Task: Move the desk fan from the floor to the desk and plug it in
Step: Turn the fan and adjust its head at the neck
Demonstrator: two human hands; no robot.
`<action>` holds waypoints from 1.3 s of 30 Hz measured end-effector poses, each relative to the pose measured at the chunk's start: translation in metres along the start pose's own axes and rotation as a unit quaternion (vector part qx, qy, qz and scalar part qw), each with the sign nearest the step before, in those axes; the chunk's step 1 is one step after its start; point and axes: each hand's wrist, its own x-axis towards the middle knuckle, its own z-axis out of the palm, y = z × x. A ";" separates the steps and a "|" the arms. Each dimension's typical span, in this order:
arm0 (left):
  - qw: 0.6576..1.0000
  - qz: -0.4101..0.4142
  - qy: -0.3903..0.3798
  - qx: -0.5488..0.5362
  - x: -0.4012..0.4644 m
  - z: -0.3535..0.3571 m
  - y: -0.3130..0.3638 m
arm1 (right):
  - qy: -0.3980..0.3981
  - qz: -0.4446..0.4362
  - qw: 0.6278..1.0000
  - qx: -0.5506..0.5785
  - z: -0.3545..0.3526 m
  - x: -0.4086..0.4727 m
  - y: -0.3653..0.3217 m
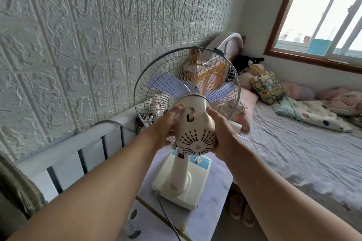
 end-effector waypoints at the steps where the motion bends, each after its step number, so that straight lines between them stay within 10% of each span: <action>1: 1.000 -0.008 0.001 -0.001 0.000 0.001 0.002 | -0.009 0.012 1.000 0.003 0.000 0.004 -0.002; 39: 0.998 0.063 -0.018 0.020 0.021 -0.006 -0.009 | 0.032 -0.008 0.999 0.031 0.018 0.017 0.006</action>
